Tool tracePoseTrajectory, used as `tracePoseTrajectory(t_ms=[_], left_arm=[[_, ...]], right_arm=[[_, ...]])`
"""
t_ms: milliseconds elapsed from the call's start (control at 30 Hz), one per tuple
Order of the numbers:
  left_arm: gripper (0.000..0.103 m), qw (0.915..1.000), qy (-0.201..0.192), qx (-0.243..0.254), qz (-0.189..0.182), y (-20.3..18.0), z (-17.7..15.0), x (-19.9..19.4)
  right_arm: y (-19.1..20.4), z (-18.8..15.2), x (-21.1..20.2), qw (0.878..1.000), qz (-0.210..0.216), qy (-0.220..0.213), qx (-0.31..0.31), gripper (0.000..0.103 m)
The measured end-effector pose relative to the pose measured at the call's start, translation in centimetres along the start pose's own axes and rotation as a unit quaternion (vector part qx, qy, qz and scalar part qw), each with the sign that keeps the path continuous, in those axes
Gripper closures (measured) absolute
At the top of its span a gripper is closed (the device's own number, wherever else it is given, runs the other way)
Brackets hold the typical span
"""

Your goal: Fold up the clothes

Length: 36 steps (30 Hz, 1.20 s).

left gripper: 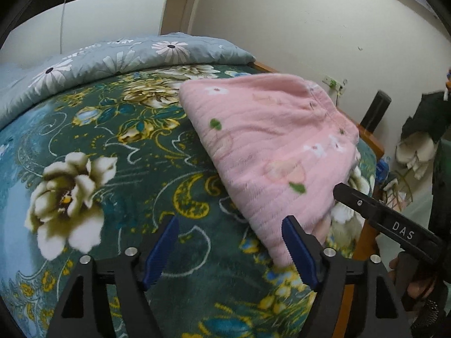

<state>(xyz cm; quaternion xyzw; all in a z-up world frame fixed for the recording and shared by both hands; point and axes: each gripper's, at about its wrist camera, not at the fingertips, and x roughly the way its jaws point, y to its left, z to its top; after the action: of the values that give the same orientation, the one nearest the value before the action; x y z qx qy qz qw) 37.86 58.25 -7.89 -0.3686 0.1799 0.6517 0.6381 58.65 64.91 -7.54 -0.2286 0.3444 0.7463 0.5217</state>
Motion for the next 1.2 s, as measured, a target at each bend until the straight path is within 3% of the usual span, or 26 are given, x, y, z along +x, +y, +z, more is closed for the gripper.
tracePoseTrajectory(t_ms=[67,233,633,767,1200], left_arm=[[0.018,0.9999,0.003,0.014,0.001,-0.1,-0.2,-0.1],[0.000,0.9995,-0.009,0.028,-0.009,-0.5,-0.4,-0.6],[0.000,0.9981,-0.022,0.057,-0.004,-0.9,-1.1,-1.6],[0.000,0.9974,-0.037,0.061,0.010,-0.6,-1.4,-2.5],[0.000,0.9974,-0.030,0.051,0.040,1.4,-3.2,-3.5]], right_arm=[[0.1,-0.8,-0.1,1.000,-0.007,0.003,0.012,0.021],[0.2,-2.3,-1.4,0.999,-0.029,-0.014,0.039,0.020],[2.0,-4.2,-3.5,0.996,-0.084,-0.014,0.021,0.020],[2.7,-4.7,-3.5,0.996,-0.092,-0.010,0.012,0.019],[5.2,-6.2,-3.6,0.993,-0.115,0.003,-0.013,0.019]])
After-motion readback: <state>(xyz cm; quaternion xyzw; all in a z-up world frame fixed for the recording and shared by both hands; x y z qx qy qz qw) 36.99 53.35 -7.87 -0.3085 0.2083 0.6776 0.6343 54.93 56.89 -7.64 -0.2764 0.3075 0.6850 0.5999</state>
